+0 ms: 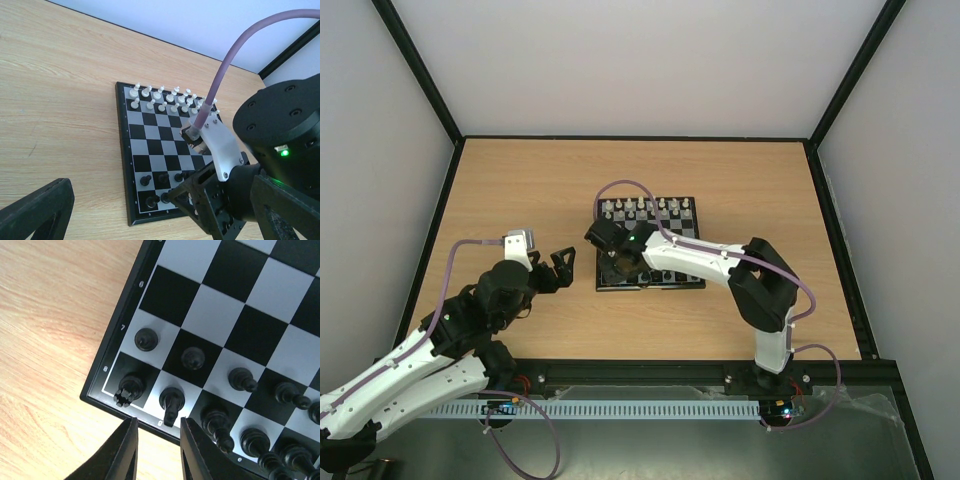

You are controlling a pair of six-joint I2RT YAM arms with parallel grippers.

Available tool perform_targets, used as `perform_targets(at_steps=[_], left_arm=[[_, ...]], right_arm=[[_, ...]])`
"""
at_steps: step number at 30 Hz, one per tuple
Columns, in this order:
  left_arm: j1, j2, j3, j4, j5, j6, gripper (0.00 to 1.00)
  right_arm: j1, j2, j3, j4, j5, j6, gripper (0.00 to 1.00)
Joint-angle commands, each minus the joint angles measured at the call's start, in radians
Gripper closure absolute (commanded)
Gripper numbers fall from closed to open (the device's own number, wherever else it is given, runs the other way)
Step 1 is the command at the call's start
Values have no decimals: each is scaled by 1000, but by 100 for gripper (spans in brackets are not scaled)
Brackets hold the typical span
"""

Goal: Set up the chess pieces on the board
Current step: Adjust the chess piece on the chessboard.

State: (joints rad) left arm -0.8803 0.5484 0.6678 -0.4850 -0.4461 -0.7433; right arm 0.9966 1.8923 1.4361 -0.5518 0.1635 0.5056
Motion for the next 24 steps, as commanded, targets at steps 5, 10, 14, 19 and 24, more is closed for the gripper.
perform_targets(at_steps=[5,10,14,19,24], left_arm=[[5,0,-11,8,-6,9,0],[5,-1,-13,7,-6,11,0],[5,-1,-12,7,-5,11,0],[5,-3,-12,6,-5,9,0],[5,-6,-14,6,-4,9,0]], right_arm=[[13,26,-25,-26,7,26,77],[14,39,-23,-32,23,31,78],[13,56,-19,-26,22,30,79],[14,71,-15,-20,16,28,85],[13,68,-14,-23,18,27,88]])
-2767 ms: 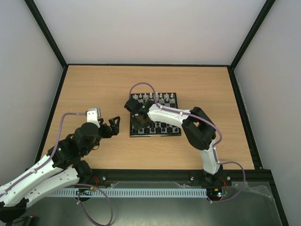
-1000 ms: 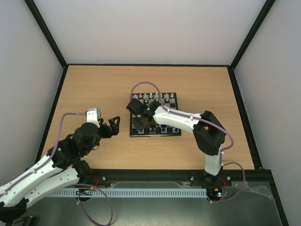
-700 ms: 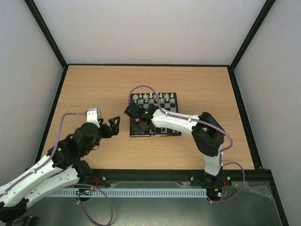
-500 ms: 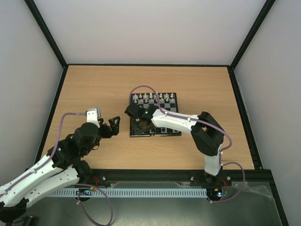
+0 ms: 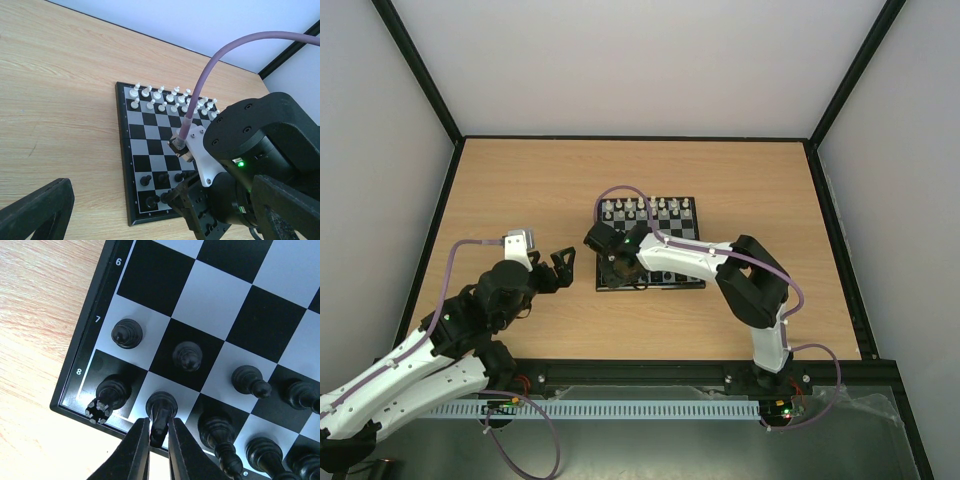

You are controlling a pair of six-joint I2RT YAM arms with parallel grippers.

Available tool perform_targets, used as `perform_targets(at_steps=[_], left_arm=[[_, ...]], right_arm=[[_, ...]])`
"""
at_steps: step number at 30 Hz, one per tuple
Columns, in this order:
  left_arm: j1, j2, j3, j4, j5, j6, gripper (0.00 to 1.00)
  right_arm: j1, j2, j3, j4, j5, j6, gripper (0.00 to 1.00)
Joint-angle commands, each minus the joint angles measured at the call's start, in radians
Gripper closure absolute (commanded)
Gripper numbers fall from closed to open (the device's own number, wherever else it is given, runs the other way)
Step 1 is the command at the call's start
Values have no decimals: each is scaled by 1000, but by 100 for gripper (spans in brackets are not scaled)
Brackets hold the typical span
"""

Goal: Set up the chess pieces on the board
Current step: Adjust the chess piece on the chessboard.

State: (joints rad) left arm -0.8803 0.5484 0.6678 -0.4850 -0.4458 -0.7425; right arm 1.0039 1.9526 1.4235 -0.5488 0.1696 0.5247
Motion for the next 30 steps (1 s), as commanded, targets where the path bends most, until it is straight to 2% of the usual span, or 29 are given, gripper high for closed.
perform_targets(at_steps=[1,30], left_arm=[[5,-5,-13,6,-5,8,0],[5,-4,-15,11,1,5,1]], right_arm=[[6,7,-1,-27,12,8,88],[7,-34,-38,-42,3,20,91]])
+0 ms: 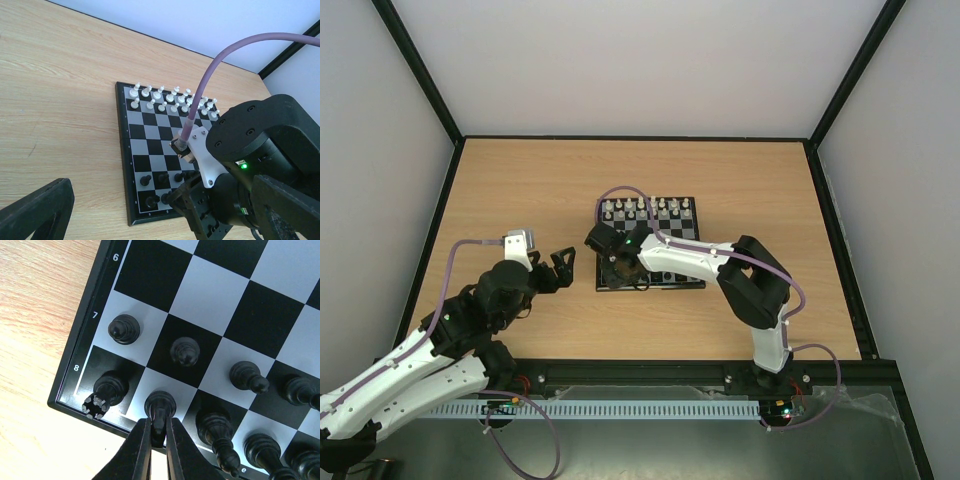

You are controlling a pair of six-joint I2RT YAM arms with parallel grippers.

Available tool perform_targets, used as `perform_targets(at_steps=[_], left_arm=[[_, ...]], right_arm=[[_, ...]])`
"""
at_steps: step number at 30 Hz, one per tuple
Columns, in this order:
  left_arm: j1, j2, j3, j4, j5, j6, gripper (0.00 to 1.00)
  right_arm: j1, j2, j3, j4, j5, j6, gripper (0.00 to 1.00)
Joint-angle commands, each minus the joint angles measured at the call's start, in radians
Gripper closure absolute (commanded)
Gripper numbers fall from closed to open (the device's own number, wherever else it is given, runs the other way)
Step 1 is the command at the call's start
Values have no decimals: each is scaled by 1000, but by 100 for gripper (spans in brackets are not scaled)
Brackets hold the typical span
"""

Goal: Set up the chess pieces on the board
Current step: Adjust the chess piece on the chessboard.

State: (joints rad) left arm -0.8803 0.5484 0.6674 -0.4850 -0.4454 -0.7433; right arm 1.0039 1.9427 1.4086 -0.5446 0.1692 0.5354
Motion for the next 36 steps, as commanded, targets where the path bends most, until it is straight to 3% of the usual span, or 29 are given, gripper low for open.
perform_targets(at_steps=[1,26,36], left_arm=[[5,-4,-15,11,0,5,1],[5,-5,-15,9,1,5,1],[5,-7,-15,9,1,4,1]], right_arm=[[7,-23,-23,-44,2,9,91],[15,-20,-33,-41,-5,12,91],[16,-17,-23,-38,2,12,79]])
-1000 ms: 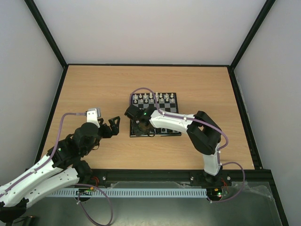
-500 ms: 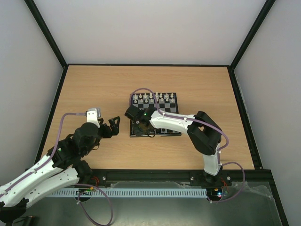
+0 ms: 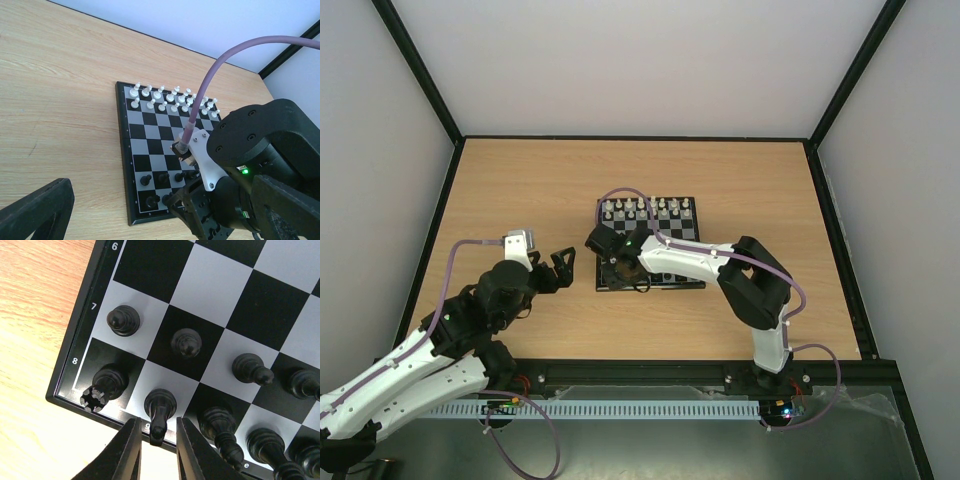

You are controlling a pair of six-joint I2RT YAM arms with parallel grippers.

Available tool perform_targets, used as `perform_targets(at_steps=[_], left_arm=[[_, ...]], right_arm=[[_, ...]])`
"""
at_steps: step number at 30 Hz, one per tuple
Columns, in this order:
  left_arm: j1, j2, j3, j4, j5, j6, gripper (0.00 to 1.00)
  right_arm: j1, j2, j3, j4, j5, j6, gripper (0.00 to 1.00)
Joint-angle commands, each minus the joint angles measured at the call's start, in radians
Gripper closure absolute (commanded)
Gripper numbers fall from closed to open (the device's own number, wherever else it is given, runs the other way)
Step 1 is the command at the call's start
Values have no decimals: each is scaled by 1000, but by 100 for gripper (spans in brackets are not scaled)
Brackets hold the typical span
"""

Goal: Set up the chess pieces on the board
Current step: Adjust the chess piece on the chessboard.

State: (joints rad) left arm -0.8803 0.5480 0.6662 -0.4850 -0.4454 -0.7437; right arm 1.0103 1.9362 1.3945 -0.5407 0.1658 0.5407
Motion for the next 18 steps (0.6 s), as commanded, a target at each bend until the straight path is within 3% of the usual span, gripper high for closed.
perform_targets(at_steps=[1,4,12,18], left_arm=[[4,-6,-14,9,1,6,0],[4,-6,-14,10,1,6,1],[5,-5,-13,10,-1,6,1],[5,5,-9,13,-4,6,1]], right_arm=[[9,-13,-7,-42,7,7,78],[9,-21,1,-47,10,5,76],[9,-95,10,-61,29,-2,57],[6,-203,-4,-81,105,-8,54]])
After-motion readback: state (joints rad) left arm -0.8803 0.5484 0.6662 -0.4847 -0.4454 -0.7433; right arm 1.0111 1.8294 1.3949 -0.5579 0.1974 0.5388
